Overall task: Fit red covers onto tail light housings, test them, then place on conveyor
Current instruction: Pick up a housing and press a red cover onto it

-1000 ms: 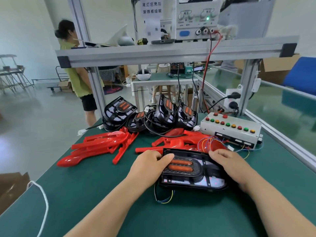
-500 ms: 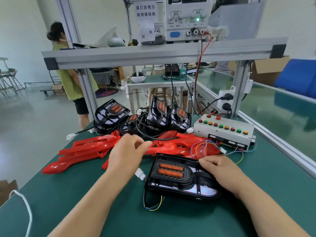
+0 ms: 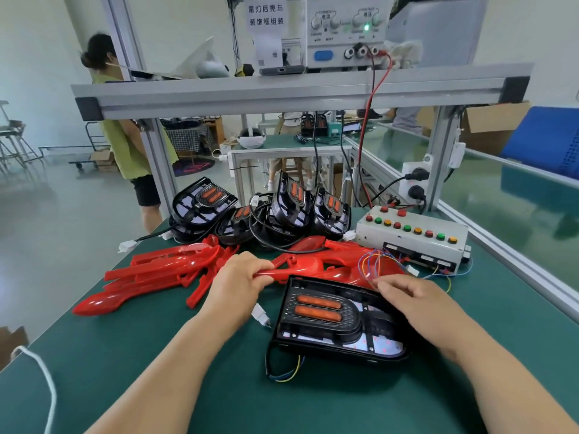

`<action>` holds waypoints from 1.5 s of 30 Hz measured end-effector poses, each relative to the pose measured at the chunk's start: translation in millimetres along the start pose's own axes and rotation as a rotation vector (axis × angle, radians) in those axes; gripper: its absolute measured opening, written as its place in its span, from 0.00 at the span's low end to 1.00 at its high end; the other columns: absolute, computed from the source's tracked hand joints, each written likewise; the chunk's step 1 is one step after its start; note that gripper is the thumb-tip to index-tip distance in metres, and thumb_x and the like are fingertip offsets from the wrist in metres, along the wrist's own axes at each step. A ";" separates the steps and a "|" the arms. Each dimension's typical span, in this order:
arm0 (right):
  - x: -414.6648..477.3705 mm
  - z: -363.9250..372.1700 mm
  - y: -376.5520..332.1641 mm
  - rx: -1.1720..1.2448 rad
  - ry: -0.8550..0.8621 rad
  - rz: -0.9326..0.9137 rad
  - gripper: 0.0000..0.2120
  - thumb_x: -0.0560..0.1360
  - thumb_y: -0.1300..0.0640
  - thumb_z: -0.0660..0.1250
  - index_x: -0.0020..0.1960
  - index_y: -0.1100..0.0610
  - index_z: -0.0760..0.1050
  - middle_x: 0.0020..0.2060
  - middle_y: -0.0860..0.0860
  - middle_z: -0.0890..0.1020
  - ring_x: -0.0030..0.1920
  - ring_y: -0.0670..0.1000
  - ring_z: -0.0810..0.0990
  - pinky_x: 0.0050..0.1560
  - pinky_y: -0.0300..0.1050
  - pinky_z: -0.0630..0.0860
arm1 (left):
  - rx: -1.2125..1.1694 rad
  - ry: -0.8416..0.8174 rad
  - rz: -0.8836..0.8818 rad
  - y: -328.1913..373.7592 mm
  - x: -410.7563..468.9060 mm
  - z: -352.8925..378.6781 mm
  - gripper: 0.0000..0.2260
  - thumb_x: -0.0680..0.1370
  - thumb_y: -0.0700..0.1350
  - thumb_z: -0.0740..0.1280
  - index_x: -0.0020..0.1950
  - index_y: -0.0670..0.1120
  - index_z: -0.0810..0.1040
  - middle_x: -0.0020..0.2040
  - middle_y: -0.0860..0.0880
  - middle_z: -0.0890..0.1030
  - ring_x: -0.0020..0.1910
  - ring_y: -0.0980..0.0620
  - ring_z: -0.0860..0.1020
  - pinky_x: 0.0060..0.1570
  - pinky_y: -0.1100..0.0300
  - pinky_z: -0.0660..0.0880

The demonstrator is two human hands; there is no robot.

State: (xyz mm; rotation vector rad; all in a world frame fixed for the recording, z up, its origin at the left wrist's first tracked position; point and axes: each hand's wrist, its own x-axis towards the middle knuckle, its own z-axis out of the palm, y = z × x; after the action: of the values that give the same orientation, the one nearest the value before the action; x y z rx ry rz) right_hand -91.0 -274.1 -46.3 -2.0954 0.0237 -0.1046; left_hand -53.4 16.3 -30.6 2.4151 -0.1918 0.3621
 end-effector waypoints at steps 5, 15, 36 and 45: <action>-6.6 -16.5 -2.9 -0.282 -0.071 0.027 0.15 0.77 0.38 0.63 0.42 0.46 0.81 0.38 0.41 0.83 0.43 0.44 0.80 0.43 0.37 0.72 | -0.269 0.140 -0.089 -11.0 -9.2 -17.9 0.07 0.77 0.43 0.71 0.49 0.57 0.82 0.39 0.64 0.79 0.36 0.64 0.75 0.38 0.65 0.67; -11.0 -8.5 -11.4 -0.232 -0.142 0.050 0.13 0.81 0.51 0.63 0.43 0.58 0.76 0.41 0.53 0.81 0.44 0.54 0.78 0.50 0.48 0.73 | -0.668 0.003 -0.019 25.9 -31.1 0.6 0.12 0.79 0.39 0.68 0.53 0.56 0.84 0.48 0.45 0.84 0.42 0.48 0.76 0.43 0.59 0.74; -2.7 18.2 -10.6 1.073 -0.064 0.400 0.16 0.83 0.53 0.57 0.57 0.58 0.81 0.50 0.58 0.86 0.41 0.56 0.87 0.38 0.51 0.83 | -0.303 -0.128 0.300 35.4 -66.5 1.2 0.11 0.77 0.40 0.71 0.55 0.55 0.83 0.51 0.57 0.75 0.54 0.57 0.75 0.52 0.74 0.66; -5.1 20.4 -12.7 1.083 -0.099 0.329 0.17 0.84 0.53 0.55 0.58 0.58 0.81 0.52 0.59 0.86 0.44 0.57 0.87 0.36 0.52 0.83 | -0.245 -0.066 0.368 36.3 -66.0 4.8 0.11 0.76 0.40 0.72 0.56 0.53 0.83 0.50 0.58 0.75 0.55 0.57 0.74 0.53 0.74 0.66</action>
State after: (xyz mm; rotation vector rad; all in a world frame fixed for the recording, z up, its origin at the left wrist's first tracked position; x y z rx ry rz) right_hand -94.8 -249.8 -45.8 -0.9927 0.2042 0.1601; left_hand -123.5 -11.6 -32.4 2.1459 -0.6759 0.3978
